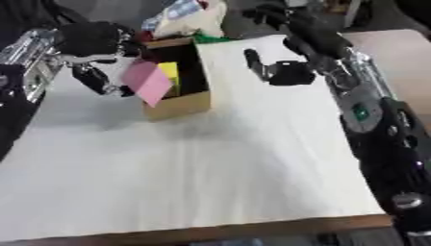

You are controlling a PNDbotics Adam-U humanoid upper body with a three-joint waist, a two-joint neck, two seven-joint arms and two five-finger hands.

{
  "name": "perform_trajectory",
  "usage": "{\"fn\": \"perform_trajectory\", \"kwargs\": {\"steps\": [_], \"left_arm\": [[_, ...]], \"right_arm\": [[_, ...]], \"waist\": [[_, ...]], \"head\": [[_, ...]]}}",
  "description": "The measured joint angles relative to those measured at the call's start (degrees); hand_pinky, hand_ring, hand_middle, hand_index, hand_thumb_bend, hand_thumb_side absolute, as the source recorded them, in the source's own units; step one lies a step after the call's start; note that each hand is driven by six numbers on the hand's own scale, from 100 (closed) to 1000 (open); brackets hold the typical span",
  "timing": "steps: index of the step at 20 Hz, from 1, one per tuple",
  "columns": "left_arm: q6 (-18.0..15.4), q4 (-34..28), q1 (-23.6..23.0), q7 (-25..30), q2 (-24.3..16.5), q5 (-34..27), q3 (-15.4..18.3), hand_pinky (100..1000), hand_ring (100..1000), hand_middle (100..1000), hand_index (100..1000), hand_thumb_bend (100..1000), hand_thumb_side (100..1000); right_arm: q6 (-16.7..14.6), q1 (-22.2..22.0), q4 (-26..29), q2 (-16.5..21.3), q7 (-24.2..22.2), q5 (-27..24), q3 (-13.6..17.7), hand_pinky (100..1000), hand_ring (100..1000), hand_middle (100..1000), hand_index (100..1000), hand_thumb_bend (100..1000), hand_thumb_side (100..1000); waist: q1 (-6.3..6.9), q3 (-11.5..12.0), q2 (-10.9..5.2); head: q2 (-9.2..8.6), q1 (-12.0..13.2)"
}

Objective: Pick up objects on the table and place them in the box.

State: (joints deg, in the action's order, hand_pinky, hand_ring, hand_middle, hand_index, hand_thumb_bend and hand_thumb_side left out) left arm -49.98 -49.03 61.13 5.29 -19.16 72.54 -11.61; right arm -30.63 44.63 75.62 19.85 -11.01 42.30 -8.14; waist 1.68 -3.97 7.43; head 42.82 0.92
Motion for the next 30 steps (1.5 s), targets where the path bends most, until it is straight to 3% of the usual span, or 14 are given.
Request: {"fn": "perform_trajectory", "kwargs": {"steps": [7,10,13,14,17,21,23,24,26,30], "left_arm": [[3.8,2.8,0.7,-5.4,1.6,7.6,2.2,788,703,632,905,360,192],[5.8,3.2,0.9,-8.5,1.8,9.8,2.9,798,722,694,931,412,329],[7.8,3.4,1.0,-11.6,2.0,11.5,3.2,806,735,722,941,445,394],[8.4,3.4,1.0,-12.6,2.0,12.0,3.4,809,739,734,946,475,495],[9.7,3.4,1.0,-15.1,2.0,13.4,3.4,815,746,750,952,489,555],[10.5,3.7,1.0,-17.6,2.0,14.3,3.4,812,745,756,953,403,531],[10.3,3.5,0.8,-18.3,1.8,13.0,3.6,804,734,746,951,315,508],[10.1,3.2,0.6,-18.6,1.6,11.6,3.7,795,724,737,951,217,507],[9.2,1.9,-0.4,-18.4,0.4,7.3,3.7,784,709,723,949,100,521],[7.7,-3.1,-3.9,-15.1,-3.1,-6.9,3.6,762,682,695,946,100,625]], "right_arm": [[-0.1,-0.2,0.0,-0.4,-0.1,-0.4,0.0,792,821,857,959,100,641],[-0.1,-0.3,0.0,-0.4,-0.1,-0.6,0.0,792,821,857,958,100,642],[0.0,-0.3,0.0,-0.4,-0.1,-0.6,0.0,792,821,857,958,100,642],[0.0,-0.3,0.0,-0.4,-0.1,-0.6,0.0,791,821,857,958,100,642],[0.0,-0.3,0.0,-0.4,-0.2,-0.6,0.0,791,821,857,958,100,645],[0.1,-0.3,0.0,-0.4,-0.2,-0.8,0.0,791,821,857,958,100,649],[0.1,-0.4,0.0,-0.4,-0.2,-1.0,0.0,791,821,857,958,100,651],[0.1,-0.6,0.0,-0.4,-0.2,-1.1,0.0,790,821,857,959,100,653],[0.2,-0.9,-0.1,-0.4,-0.1,-1.1,0.0,789,820,857,959,100,655],[0.7,-1.8,-0.1,-0.3,0.4,-1.7,0.5,783,819,857,958,100,672]], "waist": [[0.19,-0.5,0.22],[0.19,-0.6,0.28],[0.19,-0.7,0.30],[0.19,-0.7,0.30],[0.17,-0.7,0.32],[-0.05,-0.6,0.34],[-0.11,-0.5,0.36],[-0.17,-0.4,0.37],[-0.39,-0.1,0.39],[-0.82,0.6,0.46]], "head": [[-0.02,0.3],[-0.02,0.3],[-0.02,0.4],[-0.03,0.4],[-0.03,0.4],[-0.04,0.4],[-0.05,0.3],[-0.05,0.3],[-0.05,0.1],[-0.06,0.1]]}}
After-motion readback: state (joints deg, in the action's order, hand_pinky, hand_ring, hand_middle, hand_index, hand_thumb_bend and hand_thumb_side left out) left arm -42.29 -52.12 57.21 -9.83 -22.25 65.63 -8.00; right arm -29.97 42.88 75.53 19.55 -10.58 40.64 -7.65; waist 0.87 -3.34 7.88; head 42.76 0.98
